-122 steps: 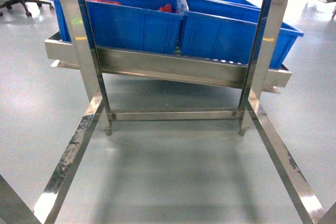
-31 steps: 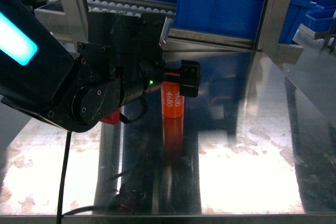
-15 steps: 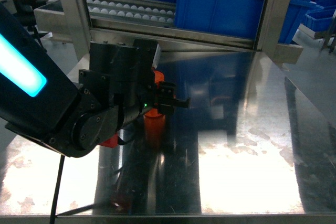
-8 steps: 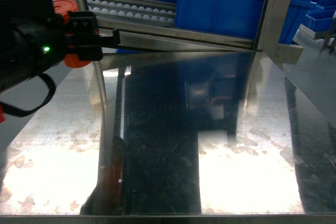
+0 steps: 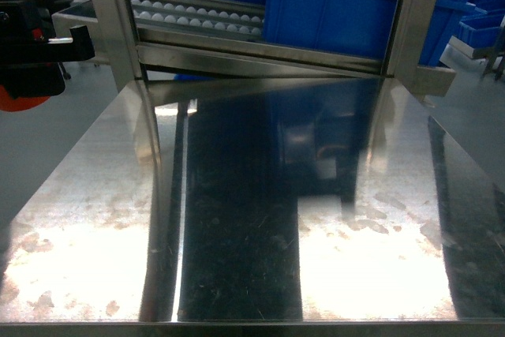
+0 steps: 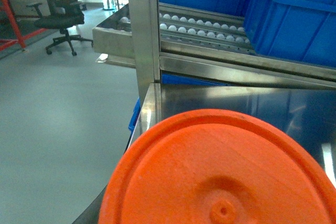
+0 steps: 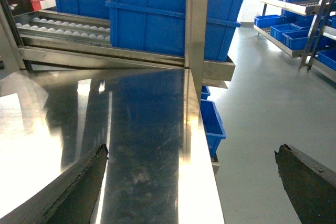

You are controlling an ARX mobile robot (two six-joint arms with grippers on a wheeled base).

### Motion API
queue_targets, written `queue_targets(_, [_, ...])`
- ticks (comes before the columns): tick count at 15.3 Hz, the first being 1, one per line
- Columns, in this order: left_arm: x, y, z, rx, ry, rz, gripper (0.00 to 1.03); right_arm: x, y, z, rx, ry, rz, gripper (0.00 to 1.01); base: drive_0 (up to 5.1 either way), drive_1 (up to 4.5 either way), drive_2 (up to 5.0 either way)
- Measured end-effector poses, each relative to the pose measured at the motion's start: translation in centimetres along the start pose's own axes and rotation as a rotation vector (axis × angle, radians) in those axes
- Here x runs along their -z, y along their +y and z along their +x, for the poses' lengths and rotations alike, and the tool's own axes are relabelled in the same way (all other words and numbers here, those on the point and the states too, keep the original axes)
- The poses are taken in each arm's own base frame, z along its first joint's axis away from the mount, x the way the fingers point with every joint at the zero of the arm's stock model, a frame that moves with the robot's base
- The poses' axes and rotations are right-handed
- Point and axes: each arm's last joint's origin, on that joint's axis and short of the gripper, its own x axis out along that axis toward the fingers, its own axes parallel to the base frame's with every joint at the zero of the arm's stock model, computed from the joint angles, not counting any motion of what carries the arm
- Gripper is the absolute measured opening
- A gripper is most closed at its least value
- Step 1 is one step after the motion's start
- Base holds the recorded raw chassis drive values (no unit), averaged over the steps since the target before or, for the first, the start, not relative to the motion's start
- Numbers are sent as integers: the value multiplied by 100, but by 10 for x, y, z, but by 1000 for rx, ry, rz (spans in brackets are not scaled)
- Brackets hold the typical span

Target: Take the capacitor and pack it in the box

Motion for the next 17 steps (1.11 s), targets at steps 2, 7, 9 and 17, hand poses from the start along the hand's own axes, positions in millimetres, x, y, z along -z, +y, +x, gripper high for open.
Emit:
queue_targets(2, [0,8,-6,86,-49,2,43,0,0,0,0,0,0,98,0,0,0])
queue_targets(7, [20,50,-55,114,-32,14,43,0,0,0,0,0,0,98,0,0,0])
queue_targets(9, [24,59,-71,117,-35,13,43,0,0,0,0,1,0,98,0,0,0])
queue_targets(17, [36,83,-109,118,-41,11,43,0,0,0,0,0,0,98,0,0,0])
